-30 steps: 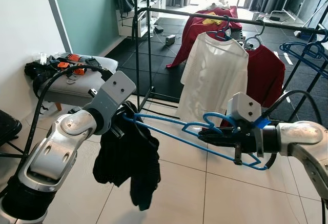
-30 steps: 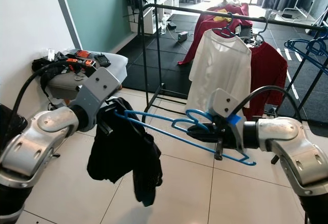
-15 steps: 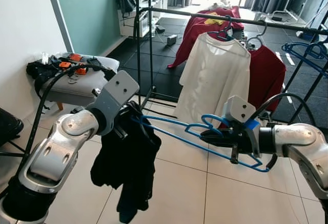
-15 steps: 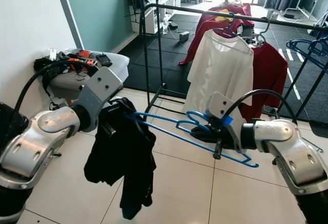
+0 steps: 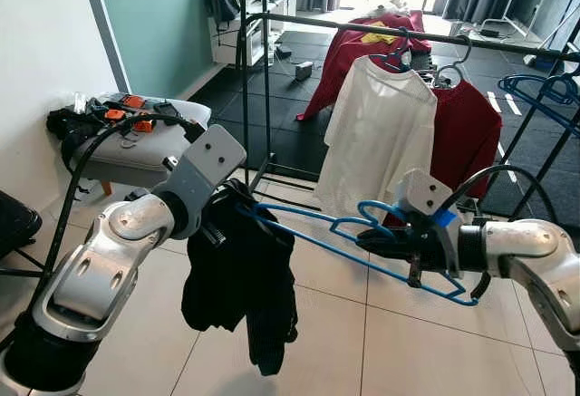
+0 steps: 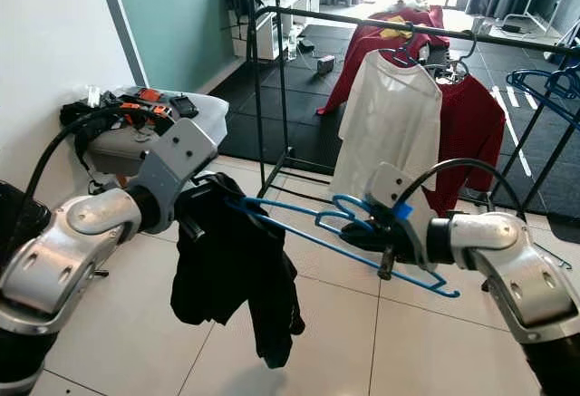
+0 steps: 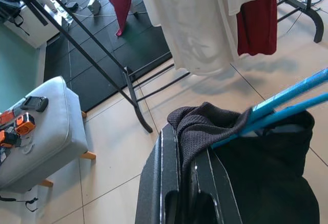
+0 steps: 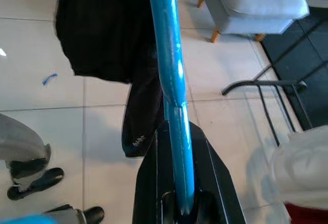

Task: Hang hanger

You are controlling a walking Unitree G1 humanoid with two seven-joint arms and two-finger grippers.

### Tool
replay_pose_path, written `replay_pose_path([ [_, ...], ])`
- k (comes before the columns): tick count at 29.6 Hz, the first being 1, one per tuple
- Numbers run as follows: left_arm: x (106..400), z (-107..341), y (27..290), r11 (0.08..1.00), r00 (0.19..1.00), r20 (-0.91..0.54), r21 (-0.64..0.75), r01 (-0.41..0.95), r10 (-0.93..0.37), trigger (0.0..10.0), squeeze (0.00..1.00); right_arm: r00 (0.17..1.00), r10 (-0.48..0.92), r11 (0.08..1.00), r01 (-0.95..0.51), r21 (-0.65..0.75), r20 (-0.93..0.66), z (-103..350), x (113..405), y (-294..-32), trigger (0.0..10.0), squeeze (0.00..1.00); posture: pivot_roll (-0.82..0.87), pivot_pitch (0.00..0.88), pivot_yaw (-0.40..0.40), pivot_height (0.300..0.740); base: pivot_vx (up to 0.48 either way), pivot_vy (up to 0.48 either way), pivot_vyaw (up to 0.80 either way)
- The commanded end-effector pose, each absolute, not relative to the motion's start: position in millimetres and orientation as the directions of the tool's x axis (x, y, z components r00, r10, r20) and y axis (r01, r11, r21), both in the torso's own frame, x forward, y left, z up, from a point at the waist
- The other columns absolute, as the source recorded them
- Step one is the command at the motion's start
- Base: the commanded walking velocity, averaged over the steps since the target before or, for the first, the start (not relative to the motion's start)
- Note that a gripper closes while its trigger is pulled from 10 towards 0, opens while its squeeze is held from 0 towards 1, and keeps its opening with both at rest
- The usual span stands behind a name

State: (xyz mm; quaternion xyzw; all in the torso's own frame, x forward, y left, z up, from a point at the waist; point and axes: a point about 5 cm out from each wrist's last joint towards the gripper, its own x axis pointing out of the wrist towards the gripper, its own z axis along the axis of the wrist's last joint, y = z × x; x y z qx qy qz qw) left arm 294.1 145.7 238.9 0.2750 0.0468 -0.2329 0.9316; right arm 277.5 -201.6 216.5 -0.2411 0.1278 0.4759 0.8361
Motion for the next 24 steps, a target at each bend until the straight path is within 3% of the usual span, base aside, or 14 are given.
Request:
replay_pose_path([
  [1, 293.7, 248.0, 152.8, 0.741, 0.903, -0.188, 0.52, 0.426, -0.387, 10.0, 0.0, 0.558, 0.705, 0.462, -0.829, -0.315, -0.438, 222.8, 280.4, -211.2, 10.0, 0.0, -0.03, 0.0, 0.016, 0.74, 0.0, 0.0, 0.0],
  [16, 294.2, 250.3, 150.9, 0.739, 0.9, -0.183, 0.519, 0.429, -0.395, 10.0, 0.0, 0.563, 0.7, 0.465, -0.826, -0.318, -0.44, 225.8, 277.6, -215.4, 10.0, 0.0, -0.03, 0.0, 0.022, 0.74, 0.0, 0.0, 0.0],
  [24, 293.5, 250.8, 145.4, 0.738, 0.892, -0.176, 0.507, 0.444, -0.415, 10.0, 0.0, 0.524, 0.725, 0.432, -0.852, -0.297, -0.448, 220.9, 275.5, -205.6, 10.0, 0.0, -0.03, 0.0, 0.021, 0.74, 0.0, 0.0, 0.0],
])
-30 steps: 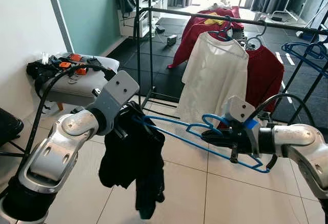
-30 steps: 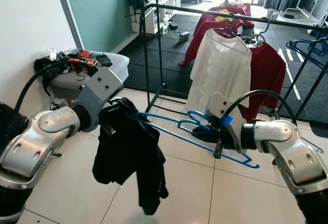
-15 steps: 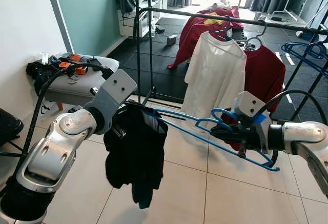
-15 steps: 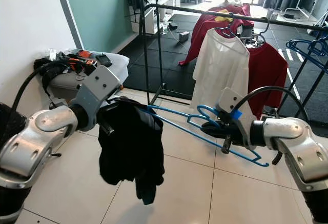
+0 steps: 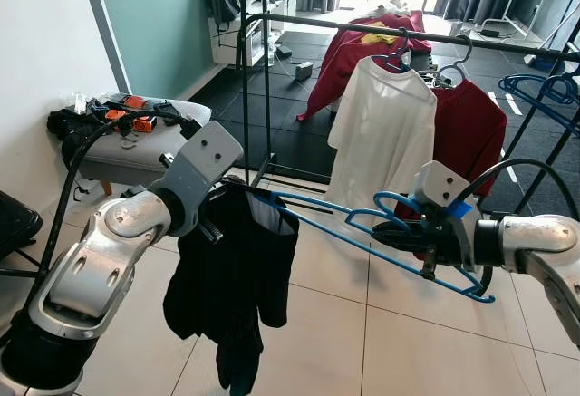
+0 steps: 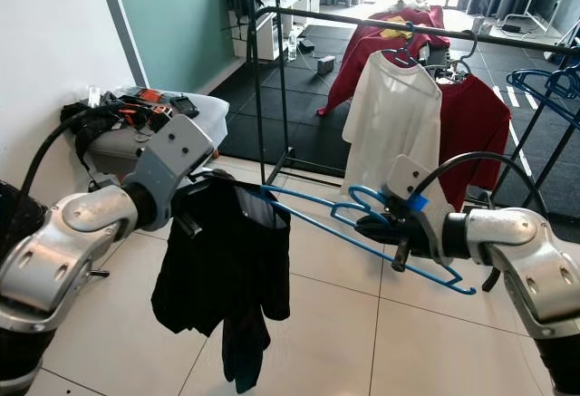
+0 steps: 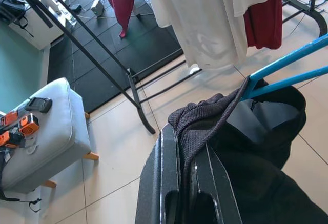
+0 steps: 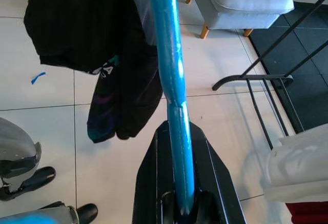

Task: Hang hanger

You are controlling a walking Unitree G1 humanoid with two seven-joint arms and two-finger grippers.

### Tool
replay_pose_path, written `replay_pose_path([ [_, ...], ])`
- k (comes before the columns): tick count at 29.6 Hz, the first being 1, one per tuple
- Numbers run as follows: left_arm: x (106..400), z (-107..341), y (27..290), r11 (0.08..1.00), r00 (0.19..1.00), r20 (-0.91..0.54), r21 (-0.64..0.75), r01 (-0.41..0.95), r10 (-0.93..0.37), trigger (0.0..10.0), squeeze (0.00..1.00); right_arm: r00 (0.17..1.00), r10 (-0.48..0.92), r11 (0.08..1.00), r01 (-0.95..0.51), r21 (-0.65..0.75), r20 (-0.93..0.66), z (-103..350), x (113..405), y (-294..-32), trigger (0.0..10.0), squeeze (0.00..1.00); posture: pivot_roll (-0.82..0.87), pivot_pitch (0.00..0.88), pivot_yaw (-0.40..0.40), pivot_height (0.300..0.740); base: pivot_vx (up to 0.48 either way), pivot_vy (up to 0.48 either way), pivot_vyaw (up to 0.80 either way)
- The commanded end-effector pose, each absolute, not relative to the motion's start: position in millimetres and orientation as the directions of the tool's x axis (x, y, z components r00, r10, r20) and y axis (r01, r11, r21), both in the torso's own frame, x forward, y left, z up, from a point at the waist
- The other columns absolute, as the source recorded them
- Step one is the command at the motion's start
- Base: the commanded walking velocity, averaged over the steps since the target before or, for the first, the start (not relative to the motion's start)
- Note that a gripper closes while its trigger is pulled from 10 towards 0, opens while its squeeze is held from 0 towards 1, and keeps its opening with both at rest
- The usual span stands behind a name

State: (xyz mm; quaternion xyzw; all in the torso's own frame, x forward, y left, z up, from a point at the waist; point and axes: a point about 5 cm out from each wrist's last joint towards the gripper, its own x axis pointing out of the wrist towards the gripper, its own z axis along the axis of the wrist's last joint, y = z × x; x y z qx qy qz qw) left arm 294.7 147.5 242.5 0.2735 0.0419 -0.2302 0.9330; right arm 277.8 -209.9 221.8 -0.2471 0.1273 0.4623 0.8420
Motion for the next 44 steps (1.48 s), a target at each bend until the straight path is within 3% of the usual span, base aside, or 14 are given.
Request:
replay_pose_path([
  [1, 293.4, 250.4, 141.4, 0.737, 0.887, -0.174, 0.501, 0.453, -0.427, 10.0, 0.0, 0.474, 0.75, 0.394, -0.88, -0.264, -0.461, 213.3, 272.5, -194.8, 10.0, 0.0, -0.03, 0.0, 0.021, 0.74, 0.0, 0.0, 0.0],
  [4, 293.2, 250.8, 134.2, 0.735, 0.878, -0.167, 0.491, 0.468, -0.448, 10.0, 0.0, 0.402, 0.771, 0.342, -0.916, -0.211, -0.494, 197.5, 269.2, -177.9, 10.0, 0.0, -0.03, 0.0, 0.017, 0.74, 0.0, 0.0, 0.0],
  [10, 292.3, 253.8, 129.0, 0.734, 0.872, -0.153, 0.484, 0.477, -0.465, 10.0, 0.0, 0.414, 0.727, 0.373, -0.908, -0.192, -0.547, 184.6, 275.8, -175.0, 10.0, 0.0, -0.02, 0.0, 0.013, 0.74, 0.0, 0.0, 0.0],
  [15, 290.6, 256.9, 125.8, 0.734, 0.869, -0.142, 0.481, 0.48, -0.475, 10.0, 0.0, 0.459, 0.668, 0.428, -0.881, -0.202, -0.586, 178.8, 284.2, -181.5, 10.0, 0.0, -0.02, 0.0, 0.007, 0.74, 0.0, 0.0, 0.0],
  [20, 283.2, 262.8, 120.8, 0.732, 0.85, -0.119, 0.456, 0.506, -0.514, 10.0, 0.0, 0.605, 0.541, 0.607, -0.762, -0.227, -0.584, 177.8, 308.2, -194.5, 10.0, 0.0, -0.01, 0.0, 0.005, 0.74, 0.0, 0.0, 0.0],
  [24, 280.3, 263.1, 117.6, 0.727, 0.838, -0.113, 0.445, 0.523, -0.534, 10.0, 0.0, 0.638, 0.512, 0.657, -0.723, -0.217, -0.575, 176.7, 314.2, -196.6, 10.0, 0.0, -0.01, 0.0, 0.001, 0.74, 0.0, 0.0, 0.0],
  [27, 272.3, 253.1, 107.5, 0.699, 0.796, -0.135, 0.407, 0.588, -0.59, 10.0, 0.0, 0.758, 0.447, 0.799, -0.577, -0.169, -0.475, 181.4, 334.6, -199.9, 10.0, 0.0, -0.01, 0.0, -0.001, 0.74, 0.0, 0.0, 0.0],
  [30, 272.3, 253.1, 107.5, 0.699, 0.796, -0.135, 0.407, 0.588, -0.59, 10.0, 0.0, 0.758, 0.447, 0.799, -0.577, -0.169, -0.475, 181.4, 334.6, -199.9, 10.0, 0.0, -0.01, 0.0, -0.001, 0.74, 0.0, 0.0, 0.0],
  [33, 265.8, 226.8, 94.1, 0.651, 0.744, -0.219, 0.37, 0.662, -0.632, 10.0, 0.0, 0.842, 0.45, 0.871, -0.488, -0.063, -0.298, 198.2, 350.8, -191.7, 10.0, 0.0, -0.01, 0.0, -0.005, 0.74, 0.0, 0.0, 0.0],
  [34, 262.7, 212.9, 83.9, 0.627, 0.712, -0.256, 0.342, 0.7, -0.654, 10.0, 0.0, 0.86, 0.47, 0.87, -0.489, -0.057, -0.199, 210.5, 354.7, -182.8, 10.0, 0.0, -0.01, 0.0, -0.005, 0.74, 0.0, 0.0, 0.0],
  [36, 262.7, 212.9, 83.9, 0.627, 0.712, -0.256, 0.342, 0.7, -0.654, 10.0, 0.0, 0.86, 0.47, 0.87, -0.489, -0.057, -0.199, 210.5, 354.7, -182.8, 10.0, 0.0, -0.01, 0.0, -0.005, 0.74, 0.0, 0.0, 0.0],
  [38, 256.6, 196.5, 56.1, 0.556, 0.634, -0.276, 0.312, 0.77, -0.723, 10.0, 0.0, 0.852, 0.523, 0.852, -0.522, 0.026, -0.024, 234.9, 357.0, -164.6, 10.0, 0.0, -0.01, 0.0, -0.007, 0.74, 0.0, 0.0, 0.0],
  [41, 249.8, 193.5, 29.2, 0.45, 0.534, -0.252, 0.324, 0.832, -0.807, 10.0, 0.0, 0.835, 0.549, 0.827, -0.55, 0.114, 0.039, 243.5, 357.9, -153.0, 10.0, 0.0, -0.01, 0.0, -0.011, 0.74, 0.0, 0.0, 0.0],
  [44, 248.6, 193.3, 19.9, 0.402, 0.5, -0.248, 0.356, 0.844, -0.829, 10.0, 0.0, 0.822, 0.567, 0.809, -0.567, 0.155, 0.047, 244.2, 357.5, -145.4, 10.0, 0.0, -0.01, 0.0, -0.011, 0.74, 0.0, 0.0, 0.0],
])
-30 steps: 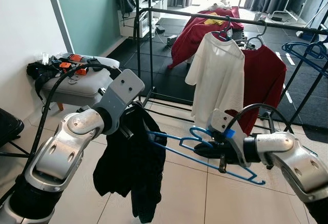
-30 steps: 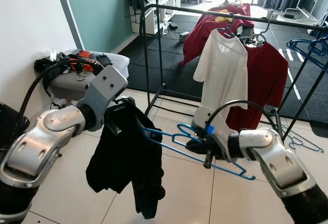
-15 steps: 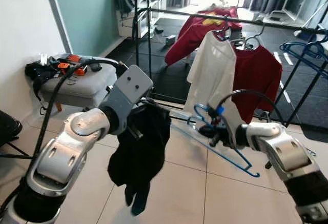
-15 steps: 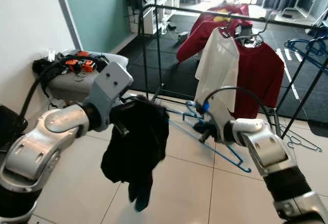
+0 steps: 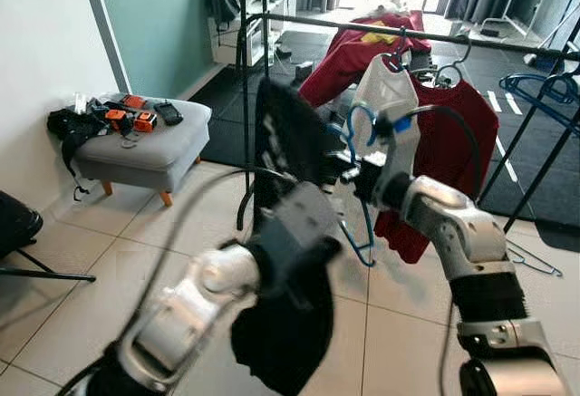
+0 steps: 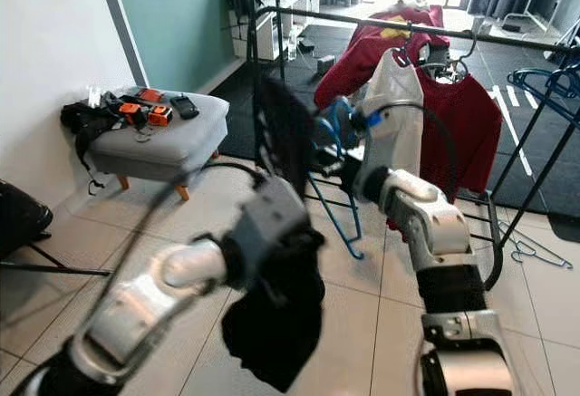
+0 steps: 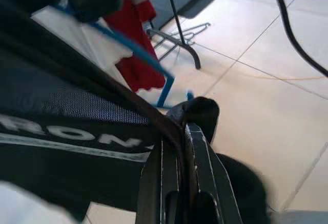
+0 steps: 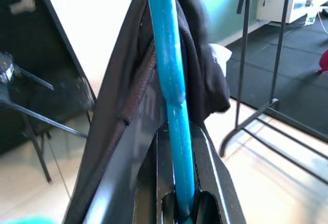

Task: Hang hanger

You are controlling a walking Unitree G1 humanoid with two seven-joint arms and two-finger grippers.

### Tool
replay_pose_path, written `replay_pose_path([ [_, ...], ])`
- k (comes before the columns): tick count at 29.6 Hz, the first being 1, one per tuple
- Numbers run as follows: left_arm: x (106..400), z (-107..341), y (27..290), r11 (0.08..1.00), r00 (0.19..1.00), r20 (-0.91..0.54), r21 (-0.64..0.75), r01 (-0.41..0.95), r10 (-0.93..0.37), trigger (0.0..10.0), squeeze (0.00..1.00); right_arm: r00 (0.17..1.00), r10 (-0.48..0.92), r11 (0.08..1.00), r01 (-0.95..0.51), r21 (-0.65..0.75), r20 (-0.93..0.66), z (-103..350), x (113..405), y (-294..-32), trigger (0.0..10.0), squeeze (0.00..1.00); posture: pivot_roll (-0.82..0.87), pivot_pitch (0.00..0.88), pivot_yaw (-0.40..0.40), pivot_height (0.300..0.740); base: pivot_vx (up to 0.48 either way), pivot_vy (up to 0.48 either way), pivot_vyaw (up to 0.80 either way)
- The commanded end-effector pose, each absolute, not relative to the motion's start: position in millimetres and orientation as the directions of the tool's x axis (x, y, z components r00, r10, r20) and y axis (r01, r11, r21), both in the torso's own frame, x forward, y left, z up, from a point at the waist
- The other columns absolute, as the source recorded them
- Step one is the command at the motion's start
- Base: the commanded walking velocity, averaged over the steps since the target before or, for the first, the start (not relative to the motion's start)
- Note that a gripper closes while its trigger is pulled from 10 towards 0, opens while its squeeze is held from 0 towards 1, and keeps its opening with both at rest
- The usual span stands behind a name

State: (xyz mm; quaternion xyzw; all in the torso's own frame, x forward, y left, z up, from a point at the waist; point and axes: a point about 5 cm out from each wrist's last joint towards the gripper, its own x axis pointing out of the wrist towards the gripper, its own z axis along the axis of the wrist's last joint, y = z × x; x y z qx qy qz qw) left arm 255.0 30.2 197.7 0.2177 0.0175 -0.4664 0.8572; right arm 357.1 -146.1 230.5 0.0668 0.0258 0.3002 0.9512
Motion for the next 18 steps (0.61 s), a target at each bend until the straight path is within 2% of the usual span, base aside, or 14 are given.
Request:
replay_pose_path([
  [1, 248.5, 193.6, 14.3, 0.37, 0.482, -0.246, 0.388, 0.844, -0.841, 10.0, 0.0, 0.804, 0.592, 0.784, -0.589, 0.196, 0.049, 244.4, 356.2, -136.1, 10.0, 0.0, -0.02, 0.0, -0.006, 0.74, 0.0, 0.0, 0.0],
  [4, 248.5, 193.6, 14.3, 0.37, 0.482, -0.246, 0.388, 0.844, -0.841, 10.0, 0.0, 0.804, 0.592, 0.784, -0.589, 0.196, 0.049, 244.4, 356.2, -136.1, 10.0, 0.0, -0.02, 0.0, -0.006, 0.74, 0.0, 0.0, 0.0],
  [5, 249.0, 193.7, 10.8, 0.347, 0.476, -0.248, 0.423, 0.837, -0.844, 10.0, 0.0, 0.775, 0.631, 0.742, -0.618, 0.26, 0.043, 243.4, 353.6, -125.3, 10.0, 0.0, -0.02, 0.0, -0.004, 0.74, 0.0, 0.0, 0.0],
  [7, 249.0, 193.7, 10.8, 0.347, 0.476, -0.248, 0.423, 0.837, -0.844, 10.0, 0.0, 0.775, 0.631, 0.742, -0.618, 0.26, 0.043, 243.4, 353.6, -125.3, 10.0, 0.0, -0.02, 0.0, -0.004, 0.74, 0.0, 0.0, 0.0],
  [8, 249.2, 193.9, 8.9, 0.336, 0.476, -0.246, 0.449, 0.828, -0.844, 10.0, 0.0, 0.746, 0.665, 0.698, -0.641, 0.319, 0.042, 243.0, 351.0, -114.8, 10.0, 0.0, -0.02, 0.0, 0.0, 0.74, 0.0, 0.0, 0.0],
  [9, 249.2, 193.9, 8.9, 0.336, 0.476, -0.246, 0.449, 0.828, -0.844, 10.0, 0.0, 0.746, 0.665, 0.698, -0.641, 0.319, 0.042, 243.0, 351.0, -114.8, 10.0, 0.0, -0.02, 0.0, 0.0, 0.74, 0.0, 0.0, 0.0],
  [11, 252.4, 194.6, 12.6, 0.343, 0.508, -0.244, 0.497, 0.797, -0.826, 10.0, 0.0, 0.673, 0.729, 0.527, -0.667, 0.527, 0.124, 250.5, 345.6, -96.8, 10.0, 0.0, -0.02, 0.0, 0.003, 0.74, 0.0, 0.0, 0.0],
  [12, 252.4, 194.6, 12.6, 0.343, 0.508, -0.244, 0.497, 0.797, -0.826, 10.0, 0.0, 0.673, 0.729, 0.527, -0.667, 0.527, 0.124, 250.5, 345.6, -96.8, 10.0, 0.0, -0.02, 0.0, 0.003, 0.74, 0.0, 0.0, 0.0],
  [13, 254.2, 194.0, 16.8, 0.35, 0.527, -0.248, 0.516, 0.782, -0.813, 10.0, 0.0, 0.654, 0.736, 0.456, -0.67, 0.586, 0.175, 256.5, 344.2, -92.5, 10.0, 0.0, -0.02, 0.0, 0.005, 0.74, 0.0, 0.0, 0.0],
  [18, 255.6, 193.1, 20.8, 0.355, 0.542, -0.252, 0.529, 0.771, -0.802, 10.0, 0.0, 0.649, 0.73, 0.416, -0.67, 0.615, 0.214, 261.7, 344.0, -91.3, 10.0, 0.0, -0.01, 0.0, 0.004, 0.74, 0.0, 0.0, 0.0],
])
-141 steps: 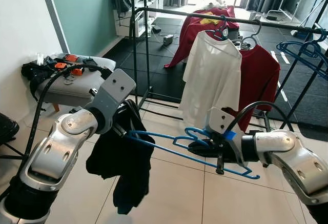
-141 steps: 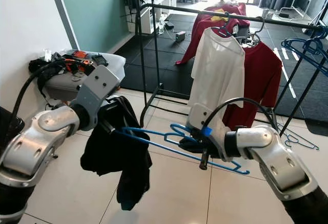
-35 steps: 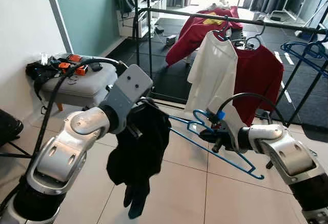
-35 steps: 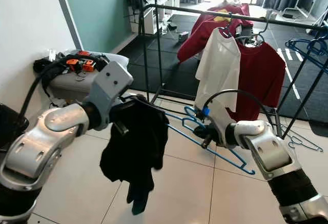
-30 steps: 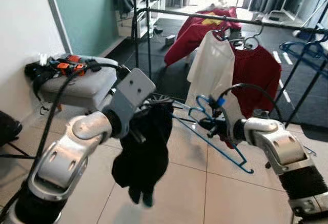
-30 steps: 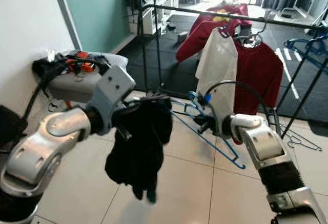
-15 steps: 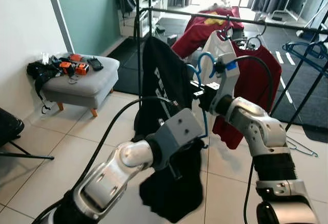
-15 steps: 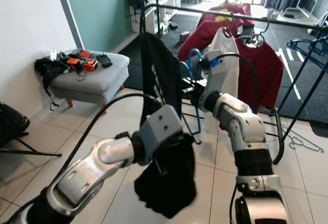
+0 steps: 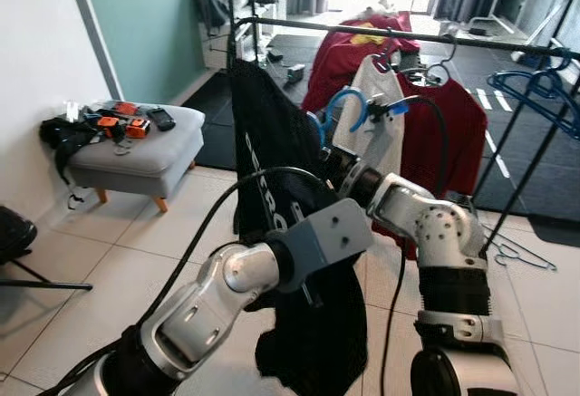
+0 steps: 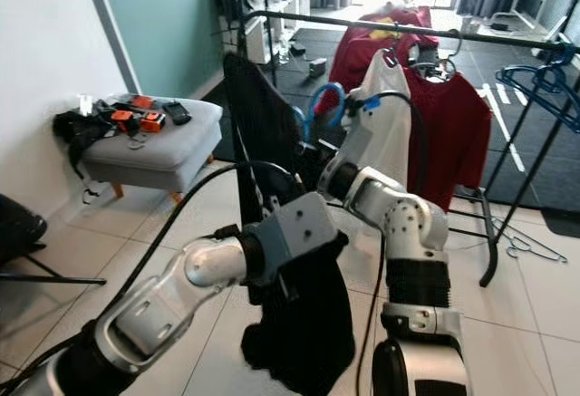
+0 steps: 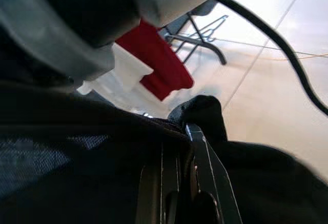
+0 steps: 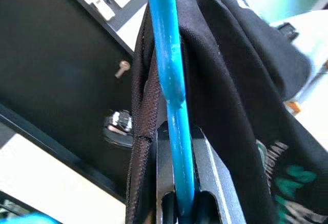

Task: Hang hanger

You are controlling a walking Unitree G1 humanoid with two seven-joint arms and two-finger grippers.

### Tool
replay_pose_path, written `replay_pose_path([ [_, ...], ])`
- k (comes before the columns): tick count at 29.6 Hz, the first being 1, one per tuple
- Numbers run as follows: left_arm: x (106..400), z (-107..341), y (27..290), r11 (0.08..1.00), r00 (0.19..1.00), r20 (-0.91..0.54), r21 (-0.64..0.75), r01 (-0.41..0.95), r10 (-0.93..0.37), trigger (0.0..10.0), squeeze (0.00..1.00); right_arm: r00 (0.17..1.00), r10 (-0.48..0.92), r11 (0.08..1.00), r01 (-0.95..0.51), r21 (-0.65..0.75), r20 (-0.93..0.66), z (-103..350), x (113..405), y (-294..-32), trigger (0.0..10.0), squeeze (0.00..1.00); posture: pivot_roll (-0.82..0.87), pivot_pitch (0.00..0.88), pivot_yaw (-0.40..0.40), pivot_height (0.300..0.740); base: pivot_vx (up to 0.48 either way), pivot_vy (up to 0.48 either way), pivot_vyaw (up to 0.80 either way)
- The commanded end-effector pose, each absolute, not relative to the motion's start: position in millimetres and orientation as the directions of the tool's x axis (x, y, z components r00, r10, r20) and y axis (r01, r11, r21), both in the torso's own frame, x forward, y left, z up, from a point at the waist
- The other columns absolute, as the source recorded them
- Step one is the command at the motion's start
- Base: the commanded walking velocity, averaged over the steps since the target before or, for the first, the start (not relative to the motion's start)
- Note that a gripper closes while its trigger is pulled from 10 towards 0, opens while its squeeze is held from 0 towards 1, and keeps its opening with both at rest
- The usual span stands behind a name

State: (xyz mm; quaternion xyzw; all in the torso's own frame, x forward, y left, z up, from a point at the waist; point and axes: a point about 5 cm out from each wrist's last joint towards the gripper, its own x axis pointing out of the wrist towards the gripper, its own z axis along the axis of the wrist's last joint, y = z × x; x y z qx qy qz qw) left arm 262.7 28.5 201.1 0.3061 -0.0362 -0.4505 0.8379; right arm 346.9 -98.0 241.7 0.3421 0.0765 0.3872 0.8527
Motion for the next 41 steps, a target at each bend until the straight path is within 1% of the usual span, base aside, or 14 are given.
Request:
replay_pose_path([
  [1, 258.3, 191.4, 26.7, 0.357, 0.559, -0.258, 0.549, 0.756, -0.788, 10.0, 0.0, 0.645, 0.726, 0.382, -0.666, 0.641, 0.237, 265.8, 344.0, -88.9, 10.0, 0.0, -0.01, 0.0, 0.01, 0.74, 0.0, 0.0, 0.0],
  [5, 271.5, 195.3, 49.0, 0.389, 0.631, -0.246, 0.609, 0.691, -0.736, 10.0, 0.0, 0.6, 0.781, 0.37, -0.669, 0.645, 0.175, 262.5, 337.4, -76.3, 10.0, 0.0, -0.01, 0.0, 0.007, 0.74, 0.0, 0.0, 0.0],
  [6, 279.4, 201.8, 64.1, 0.423, 0.683, -0.223, 0.642, 0.64, -0.696, 10.0, 0.0, 0.592, 0.797, 0.391, -0.653, 0.648, 0.116, 256.5, 334.9, -73.2, 10.0, 0.0, -0.01, 0.0, 0.009, 0.74, 0.0, 0.0, 0.0],
  [7, 287.2, 210.6, 82.7, 0.461, 0.741, -0.193, 0.676, 0.576, -0.643, 10.0, 0.0, 0.601, 0.797, 0.419, -0.629, 0.654, 0.067, 249.6, 334.3, -73.6, 10.0, 0.0, -0.01, 0.0, 0.008, 0.74, 0.0, 0.0, 0.0],
  [8, 287.2, 210.6, 82.7, 0.461, 0.741, -0.193, 0.676, 0.576, -0.643, 10.0, 0.0, 0.601, 0.797, 0.419, -0.629, 0.654, 0.067, 249.6, 334.3, -73.6, 10.0, 0.0, -0.01, 0.0, 0.008, 0.74, 0.0, 0.0, 0.0],
  [9, 292.8, 218.5, 98.4, 0.488, 0.786, -0.165, 0.704, 0.517, -0.596, 10.0, 0.0, 0.614, 0.788, 0.435, -0.601, 0.671, 0.038, 245.7, 334.3, -75.7, 10.0, 0.0, -0.01, 0.0, 0.007, 0.74, 0.0, 0.0, 0.0],
  [13, 296.7, 225.1, 111.6, 0.505, 0.82, -0.141, 0.726, 0.466, -0.555, 10.0, 0.0, 0.631, 0.775, 0.455, -0.575, 0.679, 0.015, 242.5, 335.3, -78.5, 10.0, 0.0, -0.01, 0.0, 0.007, 0.74, 0.0, 0.0, 0.0],
  [15, 302.4, 248.1, 151.1, 0.543, 0.9, -0.068, 0.777, 0.319, -0.431, 10.0, 0.0, 0.672, 0.74, 0.482, -0.527, 0.7, -0.003, 238.2, 340.5, -85.5, 10.0, 0.0, 0.0, 0.0, 0.005, 0.74, 0.0, 0.0, 0.0],
  [17, 302.3, 256.7, 163.8, 0.551, 0.92, -0.042, 0.789, 0.27, -0.391, 10.0, 0.0, 0.686, 0.727, 0.486, -0.517, 0.704, 0.002, 238.0, 342.4, -87.6, 10.0, 0.0, 0.0, 0.0, 0.005, 0.74, 0.0, 0.0, 0.0],
  [21, 297.4, 263.5, 170.8, 0.551, 0.923, -0.032, 0.794, 0.257, -0.384, 10.0, 0.0, 0.723, 0.686, 0.459, -0.522, 0.719, 0.087, 248.0, 348.0, -90.7, 10.0, 0.0, 0.01, 0.0, -0.005, 0.74, 0.0, 0.0, 0.0],
  [23, 290.6, 260.1, 165.7, 0.54, 0.903, -0.054, 0.785, 0.302, -0.426, 10.0, 0.0, 0.759, 0.633, 0.435, -0.514, 0.74, 0.155, 256.5, 353.5, -94.2, 10.0, 0.0, 0.01, 0.0, -0.009, 0.74, 0.0, 0.0, 0.0],
  [29, 285.5, 256.5, 164.8, 0.536, 0.892, -0.072, 0.777, 0.33, -0.446, 10.0, 0.0, 0.79, 0.587, 0.439, -0.493, 0.751, 0.175, 259.6, 358.7, -98.8, 10.0, 0.0, 0.02, 0.0, -0.017, 0.74, 0.0, 0.0, 0.0],
  [34, 281.4, 254.5, 176.8, 0.534, 0.902, -0.091, 0.78, 0.327, -0.421, 10.0, 0.0, 0.812, 0.558, 0.457, -0.476, 0.751, 0.175, 259.9, 362.5, -102.7, 10.0, 0.0, 0.02, 0.0, -0.022, 0.74, 0.0, 0.0, 0.0],
  [41, 276.5, 250.7, 178.0, 0.53, 0.892, -0.115, 0.768, 0.359, -0.437, 10.0, 0.0, 0.853, 0.471, 0.42, -0.439, 0.794, 0.222, 267.0, 369.3, -115.2, 10.0, 0.0, 0.02, 0.0, -0.02, 0.74, 0.0, 0.0, 0.0],
])
